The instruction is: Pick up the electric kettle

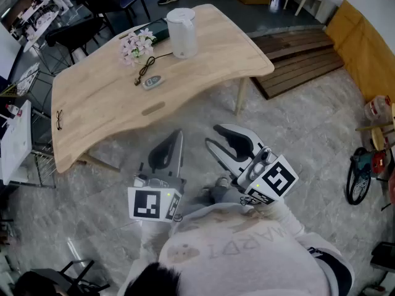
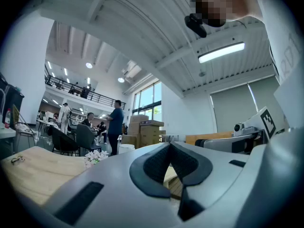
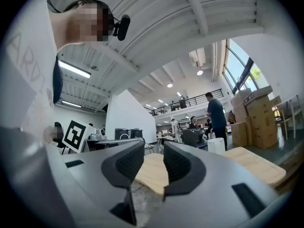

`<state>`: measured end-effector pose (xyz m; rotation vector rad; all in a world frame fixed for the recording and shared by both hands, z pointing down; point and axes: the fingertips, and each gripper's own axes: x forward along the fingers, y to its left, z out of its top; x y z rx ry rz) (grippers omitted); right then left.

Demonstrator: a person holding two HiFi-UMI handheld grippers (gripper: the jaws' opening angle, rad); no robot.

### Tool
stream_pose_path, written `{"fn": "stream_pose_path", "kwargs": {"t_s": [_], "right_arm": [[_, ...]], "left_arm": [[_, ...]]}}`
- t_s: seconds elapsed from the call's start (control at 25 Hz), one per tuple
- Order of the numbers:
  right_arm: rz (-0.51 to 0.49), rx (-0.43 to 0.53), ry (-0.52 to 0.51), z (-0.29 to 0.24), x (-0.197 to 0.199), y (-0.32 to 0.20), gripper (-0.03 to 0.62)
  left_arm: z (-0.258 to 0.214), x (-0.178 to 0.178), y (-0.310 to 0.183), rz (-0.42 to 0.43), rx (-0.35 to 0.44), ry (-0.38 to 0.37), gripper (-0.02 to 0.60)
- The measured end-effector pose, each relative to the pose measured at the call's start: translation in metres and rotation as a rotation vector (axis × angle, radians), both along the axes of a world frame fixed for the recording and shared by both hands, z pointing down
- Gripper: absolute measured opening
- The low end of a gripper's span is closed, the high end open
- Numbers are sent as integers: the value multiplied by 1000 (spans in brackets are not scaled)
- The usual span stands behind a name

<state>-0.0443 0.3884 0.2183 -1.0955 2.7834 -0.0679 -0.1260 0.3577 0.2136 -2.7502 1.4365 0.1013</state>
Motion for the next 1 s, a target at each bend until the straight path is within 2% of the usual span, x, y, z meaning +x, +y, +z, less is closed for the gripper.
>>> {"fn": "stream_pose_path", "kwargs": {"t_s": [0.52, 0.72, 0.88, 1.0], "right_arm": [[-25, 10, -21, -2, 40, -30, 129], [-79, 45, -47, -10, 56, -33, 132], [-81, 51, -94, -9, 79, -39, 156], [-82, 42, -118, -6, 91, -49, 156]], "left_arm": [[-4, 41, -29, -18, 7, -12, 172], [-1, 60, -41, -9, -8, -2, 172], [-2, 82, -44, 11, 6, -4, 172], [4, 90, -48, -5, 4, -23, 172]]}}
